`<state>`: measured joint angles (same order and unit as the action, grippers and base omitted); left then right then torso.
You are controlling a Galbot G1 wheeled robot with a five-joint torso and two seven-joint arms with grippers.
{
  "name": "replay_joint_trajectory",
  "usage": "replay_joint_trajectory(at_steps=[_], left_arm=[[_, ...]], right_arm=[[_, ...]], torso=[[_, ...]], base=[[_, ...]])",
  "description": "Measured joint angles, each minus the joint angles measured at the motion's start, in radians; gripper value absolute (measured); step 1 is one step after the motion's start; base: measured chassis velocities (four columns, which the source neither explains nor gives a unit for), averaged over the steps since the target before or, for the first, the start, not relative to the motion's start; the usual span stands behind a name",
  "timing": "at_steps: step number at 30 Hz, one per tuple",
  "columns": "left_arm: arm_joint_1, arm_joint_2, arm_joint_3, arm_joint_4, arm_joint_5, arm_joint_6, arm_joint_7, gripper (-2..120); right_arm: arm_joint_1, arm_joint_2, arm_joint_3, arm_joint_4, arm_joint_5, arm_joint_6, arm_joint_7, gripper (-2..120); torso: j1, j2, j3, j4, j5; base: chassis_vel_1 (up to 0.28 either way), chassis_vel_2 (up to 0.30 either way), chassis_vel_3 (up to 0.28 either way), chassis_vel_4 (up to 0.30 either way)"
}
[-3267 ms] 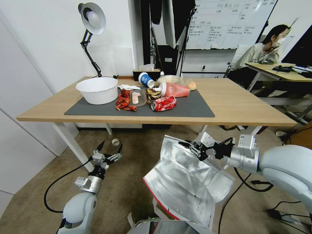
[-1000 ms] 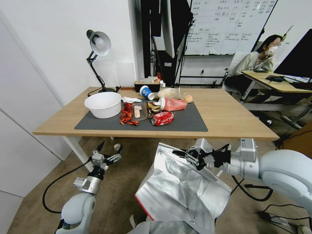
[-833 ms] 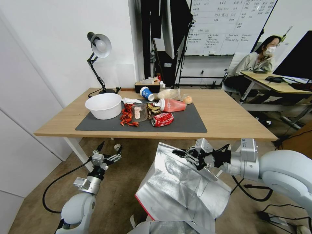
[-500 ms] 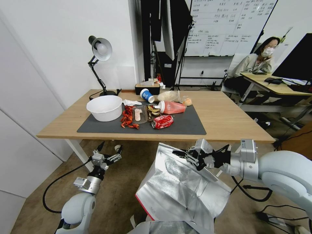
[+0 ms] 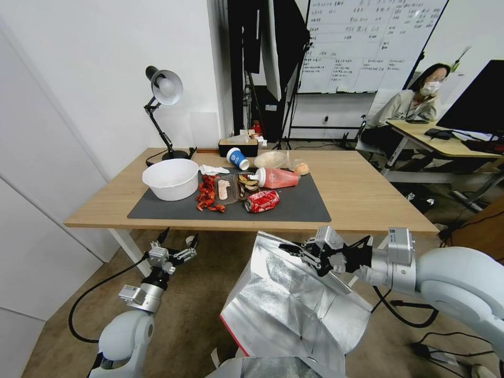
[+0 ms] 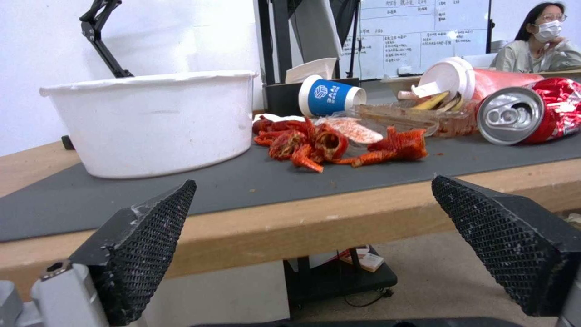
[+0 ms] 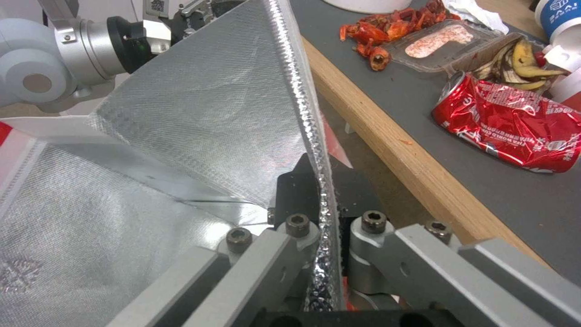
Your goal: Pick up the food delivery bag from the floor and place it on the table.
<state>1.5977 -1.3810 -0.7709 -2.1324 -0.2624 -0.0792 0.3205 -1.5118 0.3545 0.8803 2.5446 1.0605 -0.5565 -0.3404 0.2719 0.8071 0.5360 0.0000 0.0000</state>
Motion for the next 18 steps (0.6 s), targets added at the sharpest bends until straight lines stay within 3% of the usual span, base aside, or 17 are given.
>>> replay_joint_trajectory(at_steps=[18], left_arm=[[0.003, 0.002, 0.003, -0.002, 0.004, 0.0, 0.004, 100]], right_arm=[[-0.023, 0.009, -0.001, 0.0, -0.027, 0.012, -0.007, 0]], torso=[[0.033, 0.078, 0.045, -0.0001, 0.0]], base=[[0.0, 0.0, 0.0, 0.0]])
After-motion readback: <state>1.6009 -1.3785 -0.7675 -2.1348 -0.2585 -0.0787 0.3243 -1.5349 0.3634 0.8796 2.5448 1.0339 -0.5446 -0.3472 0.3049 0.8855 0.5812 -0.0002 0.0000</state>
